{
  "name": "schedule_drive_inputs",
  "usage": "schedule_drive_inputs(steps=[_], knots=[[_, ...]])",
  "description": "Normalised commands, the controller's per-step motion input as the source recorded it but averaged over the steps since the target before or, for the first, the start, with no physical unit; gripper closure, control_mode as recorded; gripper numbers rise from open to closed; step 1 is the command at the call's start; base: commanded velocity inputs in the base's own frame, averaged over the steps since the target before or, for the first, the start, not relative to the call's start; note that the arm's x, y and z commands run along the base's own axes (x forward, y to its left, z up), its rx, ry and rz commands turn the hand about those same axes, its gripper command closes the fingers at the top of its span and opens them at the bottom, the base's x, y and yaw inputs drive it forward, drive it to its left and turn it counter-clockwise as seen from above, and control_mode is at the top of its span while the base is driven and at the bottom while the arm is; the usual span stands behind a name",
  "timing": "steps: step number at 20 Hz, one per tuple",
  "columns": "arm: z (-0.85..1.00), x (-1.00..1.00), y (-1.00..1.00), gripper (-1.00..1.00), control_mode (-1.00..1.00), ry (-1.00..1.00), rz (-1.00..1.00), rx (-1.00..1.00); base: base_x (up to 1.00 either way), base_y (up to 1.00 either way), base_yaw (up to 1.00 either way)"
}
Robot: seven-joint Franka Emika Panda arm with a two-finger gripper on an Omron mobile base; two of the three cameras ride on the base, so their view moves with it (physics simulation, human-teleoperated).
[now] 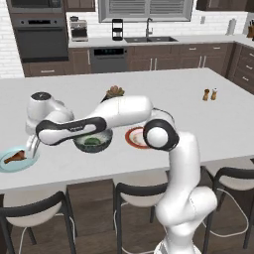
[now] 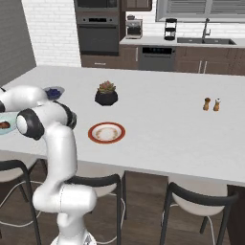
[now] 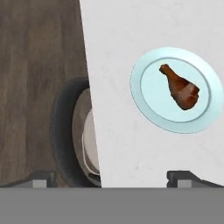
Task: Pick the chicken drumstick and broccoli from their plates and place them in the bowl. Then put the bowl in the fridge.
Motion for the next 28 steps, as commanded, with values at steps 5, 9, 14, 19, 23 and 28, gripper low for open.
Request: schedule_drive_inputs(steps=[5, 9, 14, 19, 23, 28], knots=[[0.00, 0.32, 0.21, -1.00, -1.00, 0.00, 0.11, -0.10, 0.00, 0.00, 0.00], [-0.42, -0.48, -0.67, -1.00, -1.00, -0.11, 0.11, 0.07, 0.00, 0.00, 0.00], [-0.95, -1.00, -1.00, -1.00, -1.00, -0.21, 0.06, 0.23, 0.00, 0.00, 0.00], [-0.51, -0.77, -1.00, -1.00, -1.00, -0.29, 0.07, 0.45, 0.00, 0.00, 0.00], [0.25, 0.09, -0.55, -1.00, -1.00, -0.15, 0.14, 0.59, 0.00, 0.00, 0.00], [0.17, 0.62, 0.14, -1.00, -1.00, 0.37, 0.14, 0.04, 0.00, 0.00, 0.00]])
